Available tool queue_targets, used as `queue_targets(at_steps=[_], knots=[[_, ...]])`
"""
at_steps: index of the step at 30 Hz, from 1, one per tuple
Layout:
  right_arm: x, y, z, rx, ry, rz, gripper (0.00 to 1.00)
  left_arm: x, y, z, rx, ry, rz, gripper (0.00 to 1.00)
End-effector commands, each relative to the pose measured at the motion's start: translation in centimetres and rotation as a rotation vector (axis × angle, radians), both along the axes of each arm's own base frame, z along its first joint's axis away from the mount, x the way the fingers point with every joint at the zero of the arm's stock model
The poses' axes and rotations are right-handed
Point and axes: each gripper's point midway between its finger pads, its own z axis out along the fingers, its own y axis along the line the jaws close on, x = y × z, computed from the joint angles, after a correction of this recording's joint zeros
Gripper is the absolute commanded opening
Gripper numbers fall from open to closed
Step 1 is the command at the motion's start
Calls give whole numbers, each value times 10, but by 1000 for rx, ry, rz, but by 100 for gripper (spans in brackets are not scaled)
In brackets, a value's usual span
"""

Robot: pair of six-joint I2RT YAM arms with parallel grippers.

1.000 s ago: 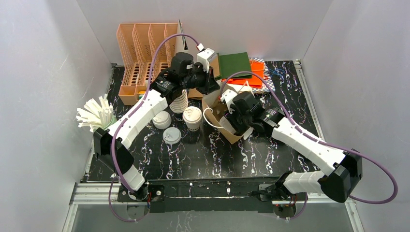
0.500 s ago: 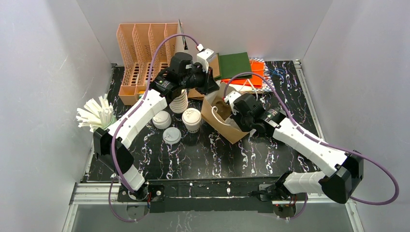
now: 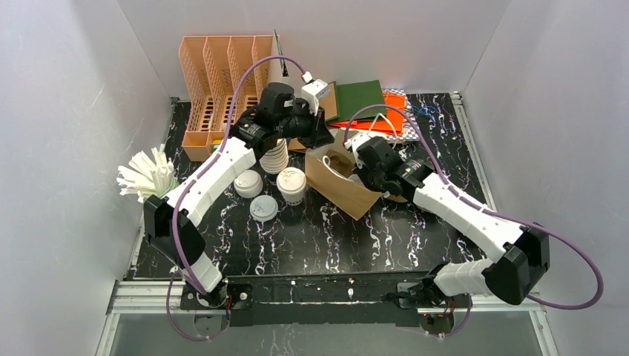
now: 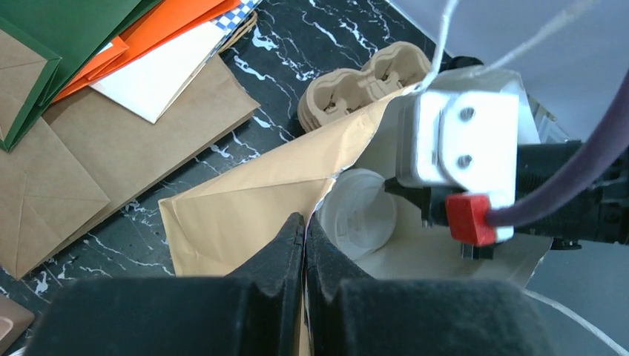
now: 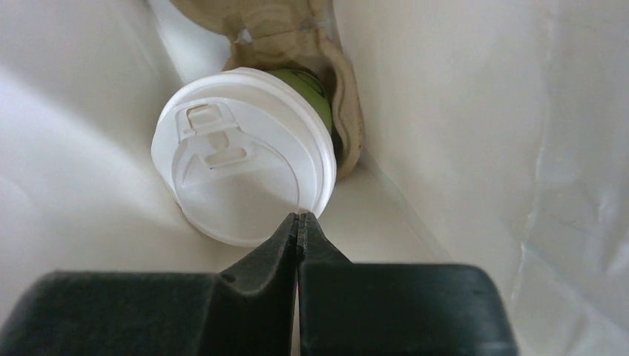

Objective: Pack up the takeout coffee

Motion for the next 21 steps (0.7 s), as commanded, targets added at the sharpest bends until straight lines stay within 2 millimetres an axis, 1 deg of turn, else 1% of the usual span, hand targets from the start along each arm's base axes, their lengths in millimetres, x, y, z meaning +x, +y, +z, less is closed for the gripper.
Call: queue_targets(at_steps=[1,6,12,15,21], knots=[[11,-1,10,26,15,-49,9,-4,7,-20,96,52,-25,0],[13,2,6,39,65,-44,9,5,16,-30,161,44,20,0],[19,6,-6,8,133,-57,7,22,20,-34,198,27,92,0],[15,3,-15,-16,171,-59,7,29,21,-33,203,10,114,0],[-1,-7,-36,-65,246,-59,6,34,21,-24,177,-20,137,0]])
